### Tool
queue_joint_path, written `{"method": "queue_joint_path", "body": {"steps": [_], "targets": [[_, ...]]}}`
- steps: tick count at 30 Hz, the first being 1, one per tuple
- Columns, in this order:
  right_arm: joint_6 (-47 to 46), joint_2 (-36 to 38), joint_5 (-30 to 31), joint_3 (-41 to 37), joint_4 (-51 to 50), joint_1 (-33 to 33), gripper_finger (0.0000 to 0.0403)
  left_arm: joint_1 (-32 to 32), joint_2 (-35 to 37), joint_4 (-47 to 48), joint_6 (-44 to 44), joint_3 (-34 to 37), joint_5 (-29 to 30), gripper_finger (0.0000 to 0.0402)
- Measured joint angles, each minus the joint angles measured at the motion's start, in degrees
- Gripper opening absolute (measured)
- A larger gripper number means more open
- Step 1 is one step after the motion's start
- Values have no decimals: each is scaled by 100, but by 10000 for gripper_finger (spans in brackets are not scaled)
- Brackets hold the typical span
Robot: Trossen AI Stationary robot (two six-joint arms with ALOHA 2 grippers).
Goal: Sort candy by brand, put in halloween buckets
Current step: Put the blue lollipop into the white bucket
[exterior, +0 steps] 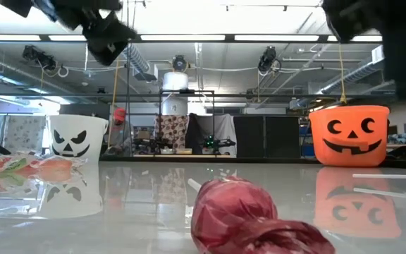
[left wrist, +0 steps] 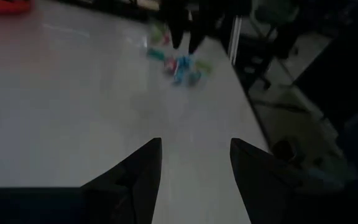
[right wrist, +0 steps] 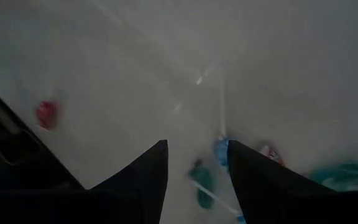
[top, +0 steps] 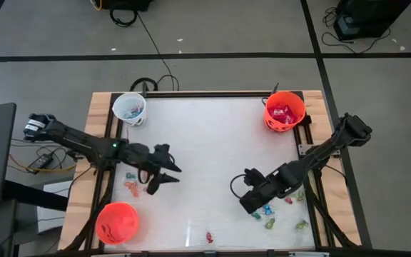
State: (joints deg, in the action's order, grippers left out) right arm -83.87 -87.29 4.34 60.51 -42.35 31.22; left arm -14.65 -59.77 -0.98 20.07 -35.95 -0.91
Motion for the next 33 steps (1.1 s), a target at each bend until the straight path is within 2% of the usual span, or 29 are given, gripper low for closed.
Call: {"method": "queue_joint_path", "body": {"steps": [4, 7, 10, 13, 18, 22, 27, 33], "targets": [[304, -221, -472, -339, 258, -97, 177, -137, -333, -4, -165, 12, 14, 198], [487, -349, -524, -504, 735, -147, 176, -230, -534, -55, -172, 12, 16, 198], [657, -540, -519, -555, 786, -214, 168, -309, -681, -168, -169, 9, 18, 198], [927, -745, -491, -555, 883, -293, 153, -324, -818, -307, -157, 7, 16, 198], [1345, -1233, -945, -548, 1204, -456, 121, -331, -927, -484, -123, 8, 21, 198], [1354, -1427, -1041, -523, 1406, -517, 92, -331, -924, -574, -112, 7, 124, 198], [1316, -1312, -850, -565, 1650, -600, 14, -331, -926, -591, 70, 7, 176, 198], [1178, -900, 186, -561, 2199, -814, 7, -304, -926, -870, 287, 7, 270, 198]]}}
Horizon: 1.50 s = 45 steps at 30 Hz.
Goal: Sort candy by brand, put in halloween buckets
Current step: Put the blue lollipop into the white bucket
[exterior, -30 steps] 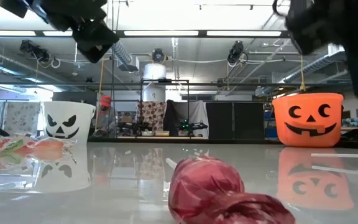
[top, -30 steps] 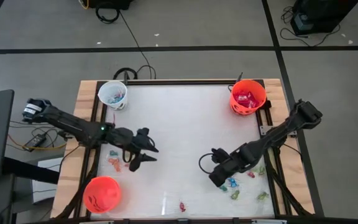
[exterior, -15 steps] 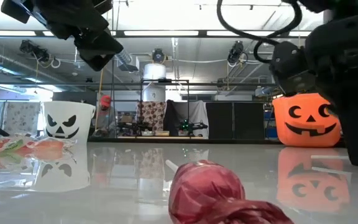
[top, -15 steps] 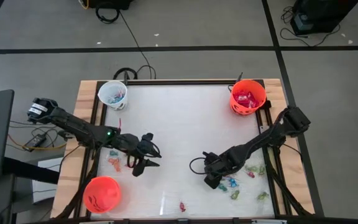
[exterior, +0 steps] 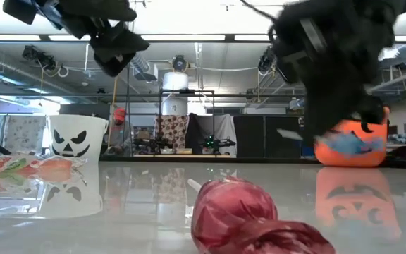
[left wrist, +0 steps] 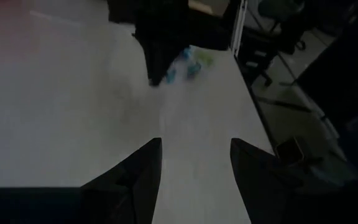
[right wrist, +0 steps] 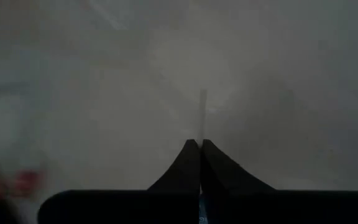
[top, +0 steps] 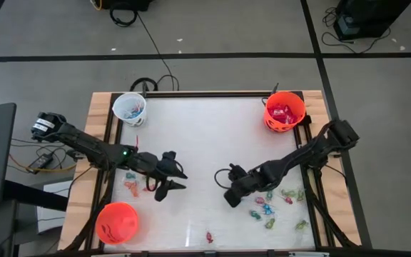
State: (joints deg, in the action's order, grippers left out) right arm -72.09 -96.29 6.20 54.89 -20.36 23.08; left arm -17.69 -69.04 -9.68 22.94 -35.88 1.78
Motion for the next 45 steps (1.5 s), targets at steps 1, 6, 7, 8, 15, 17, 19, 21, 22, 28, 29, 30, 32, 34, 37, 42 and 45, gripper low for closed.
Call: {"method": "queue_joint_path", "body": {"steps": [1, 6, 7, 8, 15, 17, 19, 21, 22, 28, 29, 30, 32, 34, 37, 42, 45], "targets": [[17, 53, 121, 0, 213, -47, 6, 4, 0, -68, -7, 0, 46, 198], [509, 212, 1148, 11, 1617, -378, 4, 50, 1, -368, -32, 0, 704, 198], [635, 212, 1276, 9, 1865, -461, 3, 100, 0, -382, -23, 0, 744, 199], [772, 212, 1382, 9, 2140, -530, 3, 155, 0, -381, -9, 0, 745, 201], [1821, 212, 1840, 9, 3849, -966, 2, 518, 2, -375, 322, 0, 656, 248], [2094, 212, 1843, 9, 4217, -1070, 1, 608, 2, -375, 442, 0, 654, 265], [2276, 212, 1819, 9, 4486, -1164, 1, 692, 2, -397, 504, 0, 656, 279], [2414, 212, 1733, 9, 4667, -1260, 1, 778, 2, -467, 582, 0, 653, 286], [2480, 212, 1661, 9, 4712, -1304, 0, 821, 2, -528, 612, 0, 656, 288], [2852, 212, 1350, 9, 4957, -1546, 0, 1127, 2, -1055, 608, 0, 296, 287], [2898, 212, 1335, 9, 5012, -1569, 0, 1187, 2, -1115, 610, 0, 238, 285], [2944, 212, 1316, 8, 5102, -1589, 0, 1243, 2, -1150, 610, 0, 196, 284], [3054, 215, 1217, 9, 5281, -1633, 0, 1334, 2, -1211, 621, 0, 181, 279], [3116, 216, 1168, 7, 5396, -1672, 0, 1428, 2, -1236, 646, 0, 194, 271], [3181, 217, 1170, 8, 5626, -1733, 0, 1578, 2, -1353, 851, 0, 227, 254], [3313, 218, 1173, 9, 5812, -1814, 0, 1776, 4, -1702, 890, 0, 173, 219], [3332, 221, 1128, 9, 5850, -1860, 0, 1852, 4, -1823, 898, 0, 34, 202]]}}
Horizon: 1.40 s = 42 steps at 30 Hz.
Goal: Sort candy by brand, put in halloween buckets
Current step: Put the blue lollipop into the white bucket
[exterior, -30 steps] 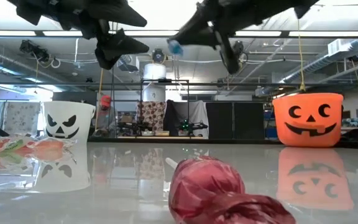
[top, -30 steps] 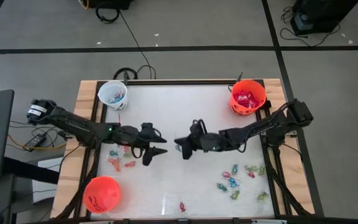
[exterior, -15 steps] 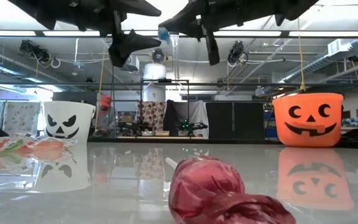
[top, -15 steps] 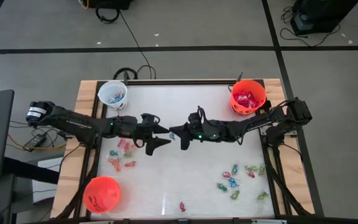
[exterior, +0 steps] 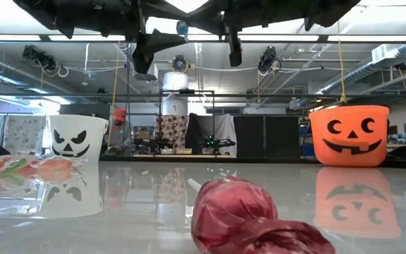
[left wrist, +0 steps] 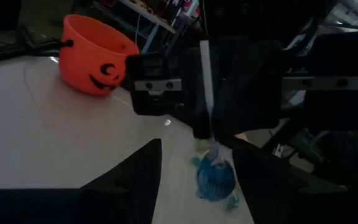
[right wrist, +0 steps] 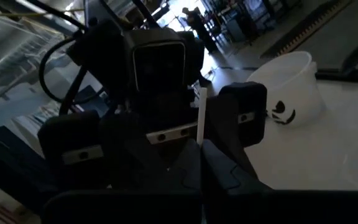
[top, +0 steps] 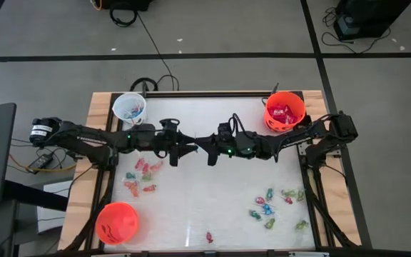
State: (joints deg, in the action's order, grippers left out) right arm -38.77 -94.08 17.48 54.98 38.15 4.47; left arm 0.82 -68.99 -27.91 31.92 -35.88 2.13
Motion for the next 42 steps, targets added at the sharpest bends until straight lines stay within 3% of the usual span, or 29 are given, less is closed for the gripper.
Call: {"method": "queue_joint_path", "body": {"steps": [11, 19, 25, 29, 36, 42], "targets": [[82, -2, -277, 0, 395, -168, 0, 69, 4, -23, 19, -2, -266, 178], [107, -2, -401, 0, 428, -268, 0, 150, 0, -321, -44, 0, -255, 83], [136, -2, -419, 0, 442, -324, 3, 287, -2, -370, -39, 0, -346, 81], [-9, -2, -380, 2, 430, -405, 31, 422, 29, -300, -16, 0, -381, 94], [-477, -2, -381, 4, 135, -584, 117, 1378, 834, 1171, -23, -7, -332, 90], [-821, -2, -587, 4, -1101, -667, 140, 2742, 1894, 3559, -19, -9, 248, 91]]}}
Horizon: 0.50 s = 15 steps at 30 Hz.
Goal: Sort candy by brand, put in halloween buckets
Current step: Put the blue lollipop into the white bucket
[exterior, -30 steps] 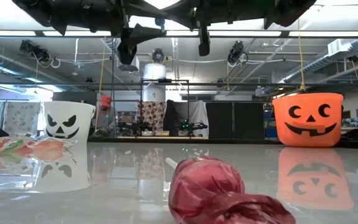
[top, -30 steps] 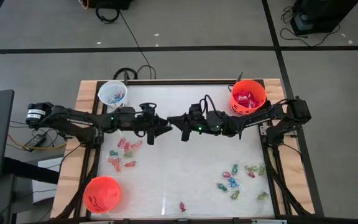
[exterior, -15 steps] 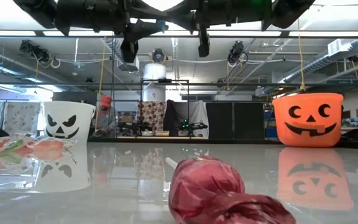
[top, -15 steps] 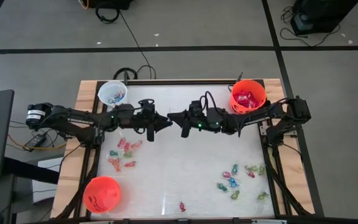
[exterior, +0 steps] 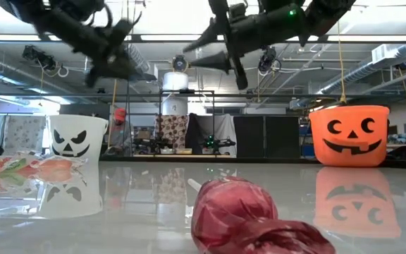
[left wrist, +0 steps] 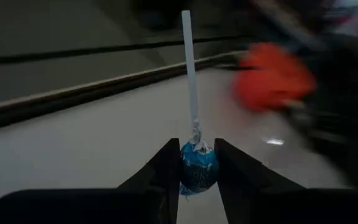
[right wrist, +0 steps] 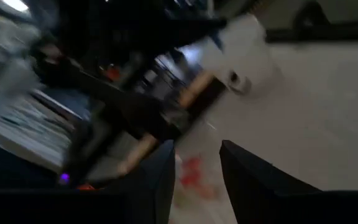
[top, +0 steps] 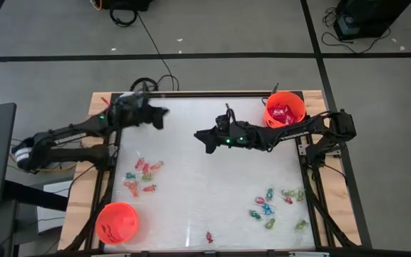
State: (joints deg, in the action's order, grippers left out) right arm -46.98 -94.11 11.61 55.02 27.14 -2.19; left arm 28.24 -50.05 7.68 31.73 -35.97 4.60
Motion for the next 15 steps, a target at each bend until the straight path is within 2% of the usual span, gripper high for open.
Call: {"method": "queue_joint_path", "body": {"steps": [5, 8, 12, 15], "targets": [[13, 0, -151, 0, -516, -10, 140, 987, 494, 1681, 353, 0, 528, 92], [-13, 0, -291, 0, -837, -125, 140, 1350, 482, 2349, 636, 0, 561, 92], [-260, 0, -918, -2, -1425, -453, 139, 1648, 350, 2770, 667, 4, 605, 92], [-103, -2, -1360, -2, -1629, -707, 139, 1792, 264, 2904, 643, -80, 781, 92]]}}
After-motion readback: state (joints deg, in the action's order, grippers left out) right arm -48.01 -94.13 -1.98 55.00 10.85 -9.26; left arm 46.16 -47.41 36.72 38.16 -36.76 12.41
